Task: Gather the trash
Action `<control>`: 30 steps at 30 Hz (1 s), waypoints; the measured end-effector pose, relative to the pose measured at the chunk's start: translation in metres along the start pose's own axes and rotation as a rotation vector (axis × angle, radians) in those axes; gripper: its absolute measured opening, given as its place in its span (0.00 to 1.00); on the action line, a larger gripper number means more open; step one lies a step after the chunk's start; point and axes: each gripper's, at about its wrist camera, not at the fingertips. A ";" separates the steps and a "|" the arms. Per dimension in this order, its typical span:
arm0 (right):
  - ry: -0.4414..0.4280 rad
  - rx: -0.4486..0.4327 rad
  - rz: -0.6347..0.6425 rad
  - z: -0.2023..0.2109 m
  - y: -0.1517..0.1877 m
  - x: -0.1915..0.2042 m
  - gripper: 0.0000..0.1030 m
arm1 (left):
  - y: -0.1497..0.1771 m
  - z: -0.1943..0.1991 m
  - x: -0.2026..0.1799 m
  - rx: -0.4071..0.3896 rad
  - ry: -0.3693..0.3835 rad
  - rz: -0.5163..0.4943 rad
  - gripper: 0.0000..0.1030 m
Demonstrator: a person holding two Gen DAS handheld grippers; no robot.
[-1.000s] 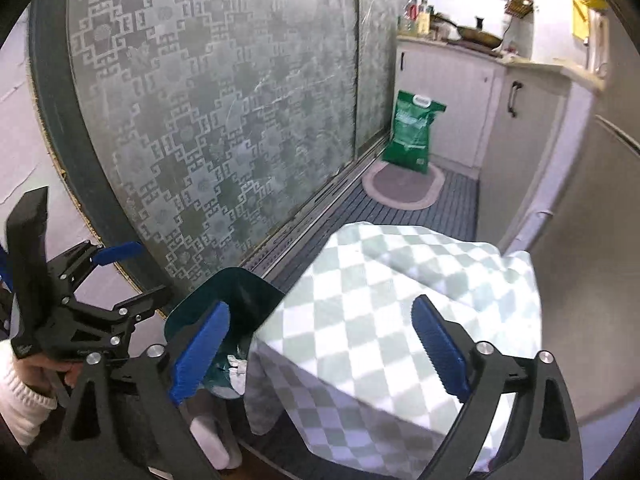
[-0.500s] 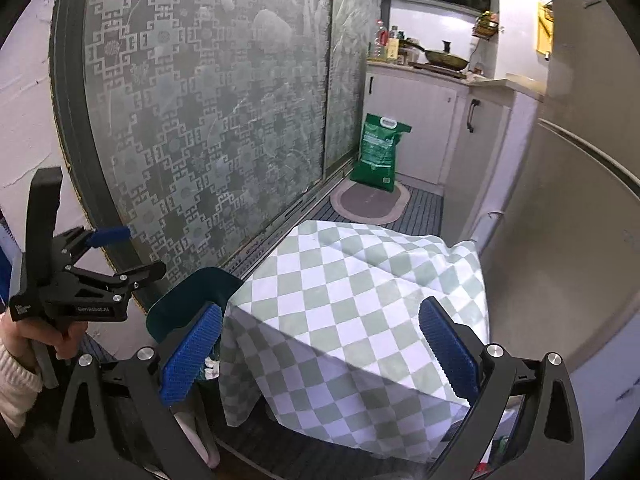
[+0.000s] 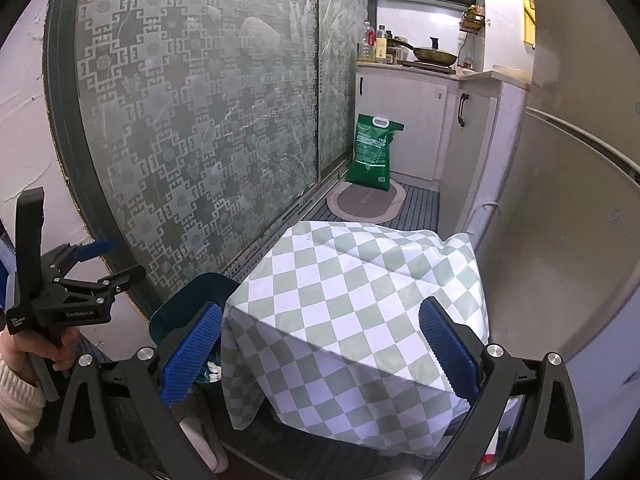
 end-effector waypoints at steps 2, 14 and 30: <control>-0.002 0.004 0.000 -0.001 0.001 0.001 0.97 | 0.000 0.000 0.001 0.003 -0.009 0.003 0.97; -0.027 0.001 -0.005 0.001 0.001 0.002 0.97 | -0.002 0.002 0.004 -0.003 -0.016 0.010 0.97; -0.031 -0.001 -0.005 0.002 0.001 0.003 0.97 | -0.003 0.005 0.008 -0.011 -0.024 0.030 0.97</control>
Point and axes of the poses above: each gripper's, at about its wrist camera, not at the fingertips, and z roughly against the way its jaws point, x to its left, y to its underside
